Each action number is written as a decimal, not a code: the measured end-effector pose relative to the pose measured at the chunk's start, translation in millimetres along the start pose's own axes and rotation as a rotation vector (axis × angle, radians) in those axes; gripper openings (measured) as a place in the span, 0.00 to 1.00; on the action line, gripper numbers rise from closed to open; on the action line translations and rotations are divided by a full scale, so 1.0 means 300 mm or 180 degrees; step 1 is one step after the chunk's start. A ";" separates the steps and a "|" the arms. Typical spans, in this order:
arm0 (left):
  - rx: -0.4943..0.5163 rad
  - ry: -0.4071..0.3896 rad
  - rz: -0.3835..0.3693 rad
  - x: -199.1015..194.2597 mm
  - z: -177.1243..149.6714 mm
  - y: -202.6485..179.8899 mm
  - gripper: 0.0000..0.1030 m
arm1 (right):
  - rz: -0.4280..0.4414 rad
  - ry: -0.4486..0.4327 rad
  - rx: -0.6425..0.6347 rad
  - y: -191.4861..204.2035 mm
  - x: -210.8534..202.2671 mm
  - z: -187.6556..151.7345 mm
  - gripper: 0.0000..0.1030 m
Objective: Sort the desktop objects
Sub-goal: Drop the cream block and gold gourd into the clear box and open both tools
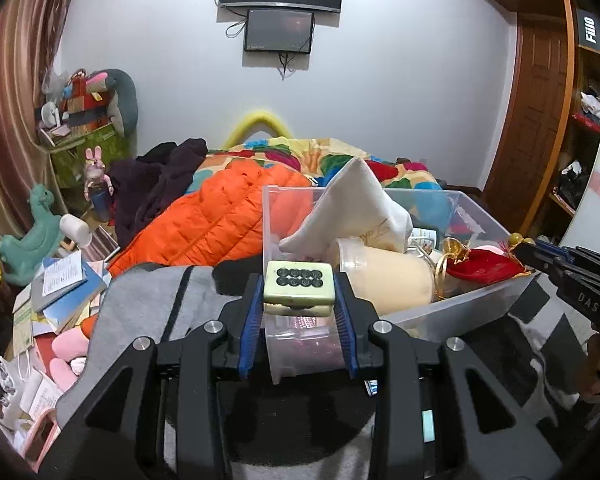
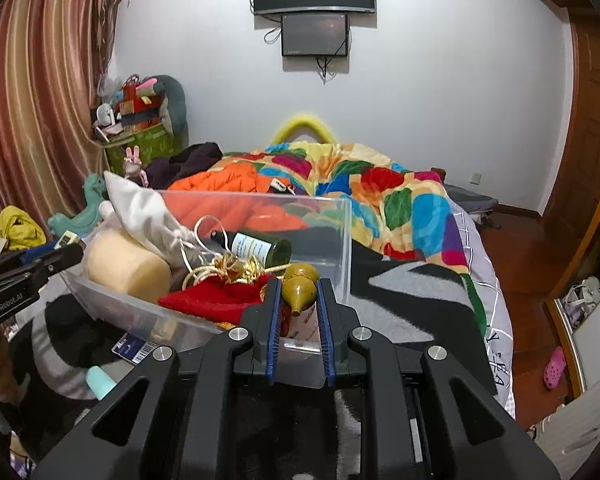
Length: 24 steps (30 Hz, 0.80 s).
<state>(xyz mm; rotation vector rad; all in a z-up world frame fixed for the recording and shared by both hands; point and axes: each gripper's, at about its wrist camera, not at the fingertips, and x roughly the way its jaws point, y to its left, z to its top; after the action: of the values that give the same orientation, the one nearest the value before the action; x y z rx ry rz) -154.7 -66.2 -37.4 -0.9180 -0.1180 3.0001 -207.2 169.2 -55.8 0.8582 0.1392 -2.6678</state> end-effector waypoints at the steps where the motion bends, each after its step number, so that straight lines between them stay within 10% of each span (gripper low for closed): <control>1: 0.0010 -0.0002 -0.0005 0.000 0.000 0.000 0.33 | 0.0003 0.0018 0.0004 0.000 0.005 -0.002 0.15; 17: -0.0074 0.0025 -0.0098 -0.025 -0.028 0.022 0.47 | 0.0047 0.0023 0.0078 -0.017 -0.038 -0.024 0.21; 24: 0.0057 -0.0042 -0.0130 -0.085 -0.051 -0.013 0.56 | -0.0025 -0.0019 -0.0004 0.008 -0.076 -0.049 0.39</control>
<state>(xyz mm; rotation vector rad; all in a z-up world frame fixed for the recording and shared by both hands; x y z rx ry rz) -125.1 -61.9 -35.5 -0.8832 -0.1084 2.9652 -181.0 176.2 -54.4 0.8511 0.1432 -2.6772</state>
